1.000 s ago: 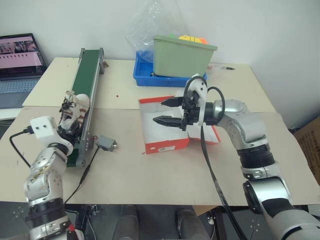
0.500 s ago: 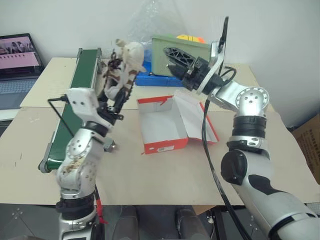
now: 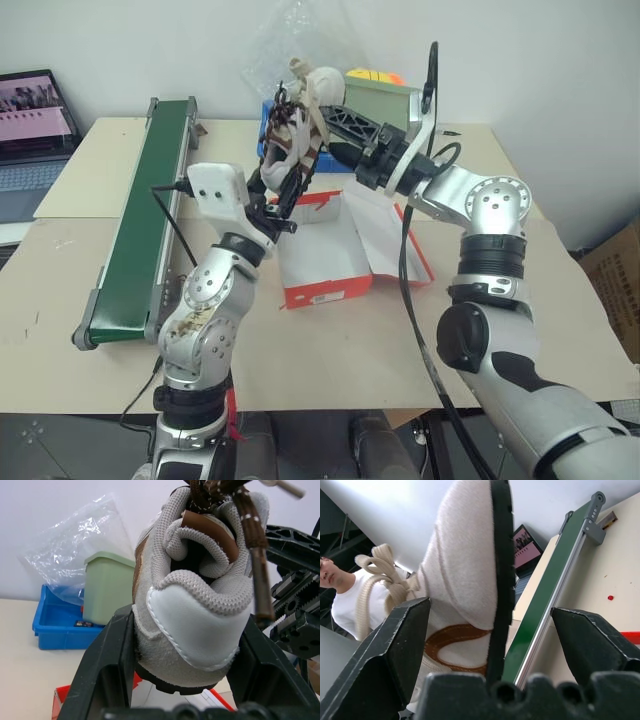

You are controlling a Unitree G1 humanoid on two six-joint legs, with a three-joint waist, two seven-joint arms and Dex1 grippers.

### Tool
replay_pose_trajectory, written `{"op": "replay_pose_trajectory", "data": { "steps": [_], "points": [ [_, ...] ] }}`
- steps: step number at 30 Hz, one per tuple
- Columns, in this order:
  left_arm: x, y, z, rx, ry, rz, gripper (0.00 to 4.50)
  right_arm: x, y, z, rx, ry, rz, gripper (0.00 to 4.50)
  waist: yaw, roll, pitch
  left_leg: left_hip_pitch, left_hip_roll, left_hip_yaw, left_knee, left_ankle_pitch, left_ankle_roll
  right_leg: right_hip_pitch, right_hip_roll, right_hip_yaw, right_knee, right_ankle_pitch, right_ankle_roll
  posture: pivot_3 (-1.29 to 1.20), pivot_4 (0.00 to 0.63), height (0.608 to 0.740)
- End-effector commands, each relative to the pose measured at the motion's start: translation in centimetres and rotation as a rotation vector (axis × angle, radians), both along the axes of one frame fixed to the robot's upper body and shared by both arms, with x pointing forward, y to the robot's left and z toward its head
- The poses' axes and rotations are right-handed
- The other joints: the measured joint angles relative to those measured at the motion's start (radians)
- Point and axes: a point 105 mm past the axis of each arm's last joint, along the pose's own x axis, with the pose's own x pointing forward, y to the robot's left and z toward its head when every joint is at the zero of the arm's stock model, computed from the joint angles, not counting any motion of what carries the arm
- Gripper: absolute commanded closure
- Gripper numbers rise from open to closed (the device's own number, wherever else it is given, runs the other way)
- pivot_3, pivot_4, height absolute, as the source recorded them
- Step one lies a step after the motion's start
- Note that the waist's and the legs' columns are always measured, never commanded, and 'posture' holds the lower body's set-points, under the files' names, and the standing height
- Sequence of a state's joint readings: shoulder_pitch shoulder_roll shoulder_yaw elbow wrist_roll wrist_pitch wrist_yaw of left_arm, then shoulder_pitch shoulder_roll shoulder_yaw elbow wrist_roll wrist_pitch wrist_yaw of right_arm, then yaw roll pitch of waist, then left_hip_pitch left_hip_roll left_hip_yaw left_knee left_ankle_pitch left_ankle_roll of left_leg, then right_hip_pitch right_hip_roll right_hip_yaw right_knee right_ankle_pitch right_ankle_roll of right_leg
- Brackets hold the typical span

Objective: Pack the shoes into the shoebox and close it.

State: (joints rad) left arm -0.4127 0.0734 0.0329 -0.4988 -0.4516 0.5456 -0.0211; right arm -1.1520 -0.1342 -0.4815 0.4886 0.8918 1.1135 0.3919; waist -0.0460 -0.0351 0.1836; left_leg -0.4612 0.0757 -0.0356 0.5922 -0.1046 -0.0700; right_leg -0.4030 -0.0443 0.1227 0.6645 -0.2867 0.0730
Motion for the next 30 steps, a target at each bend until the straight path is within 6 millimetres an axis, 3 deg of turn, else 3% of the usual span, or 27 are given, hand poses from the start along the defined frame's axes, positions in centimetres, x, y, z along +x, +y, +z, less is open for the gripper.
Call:
{"op": "replay_pose_trajectory", "data": {
  "steps": [1,8,11,18,22,23,25,30],
  "points": [
    [-1.1,-0.9,1.4,-0.029,-0.051,-0.04,2.54,-0.6,0.0,2.1,0.031,-0.089,0.002,0.0,0.001,0.0,0.0,0.0,0.0,0.0,0.0,0.0,0.0,0.0,0.0,0.0,0.0,0.0,0.0,0.0,0.15,0.74],
    [-1.3,-2.0,0.7,-0.036,-0.02,-0.071,2.54,-0.7,0.5,2.0,0.005,-0.114,0.007,0.0,0.002,0.0,0.0,0.0,0.0,0.0,0.0,0.0,0.0,0.0,0.0,0.0,0.0,0.0,0.0,0.0,0.15,0.74],
    [-1.5,-2.6,0.5,-0.042,-0.008,-0.09,2.55,-0.8,0.8,1.9,-0.012,-0.13,0.011,0.69,0.001,0.0,0.0,0.0,0.0,0.0,0.0,0.0,0.0,0.0,0.0,0.0,0.0,0.0,0.0,0.0,0.15,0.74],
    [-1.5,-2.8,0.7,-0.042,-0.002,-0.101,2.55,-0.7,1.1,1.5,-0.055,-0.161,0.0,3.08,0.001,0.0,0.0,0.0,0.0,0.0,0.0,0.0,0.0,0.0,0.0,0.0,0.0,0.0,0.0,0.0,0.15,0.74],
    [-1.6,-1.8,0.8,-0.039,0.004,-0.081,2.55,-0.7,1.1,1.6,-0.06,-0.175,-0.003,3.96,0.001,0.0,0.0,0.0,0.0,0.0,0.0,0.0,0.0,0.0,0.0,0.0,0.0,0.0,0.0,0.0,0.15,0.74],
    [-1.7,-1.4,0.8,-0.038,0.007,-0.07,2.55,-0.6,1.1,1.6,-0.068,-0.182,-0.006,3.98,0.0,0.0,0.0,0.0,0.0,0.0,0.0,0.0,0.0,0.0,0.0,0.0,0.0,0.0,0.0,0.0,0.15,0.74],
    [-1.9,-0.7,0.9,-0.042,0.004,-0.062,1.64,-0.4,0.9,1.5,-0.102,-0.199,-0.025,4.02,0.0,0.0,0.0,0.0,0.0,0.0,0.0,0.0,0.0,0.0,0.0,0.0,0.0,0.0,0.0,0.0,0.15,0.74],
    [-2.9,2.4,1.2,-0.067,0.008,-0.003,0.06,1.2,0.4,0.4,-0.33,-0.214,-0.141,4.03,0.0,0.0,0.0,0.0,0.0,0.0,0.0,0.0,0.0,0.0,0.0,0.0,0.0,0.0,0.0,0.0,0.15,0.74]
  ]
}}
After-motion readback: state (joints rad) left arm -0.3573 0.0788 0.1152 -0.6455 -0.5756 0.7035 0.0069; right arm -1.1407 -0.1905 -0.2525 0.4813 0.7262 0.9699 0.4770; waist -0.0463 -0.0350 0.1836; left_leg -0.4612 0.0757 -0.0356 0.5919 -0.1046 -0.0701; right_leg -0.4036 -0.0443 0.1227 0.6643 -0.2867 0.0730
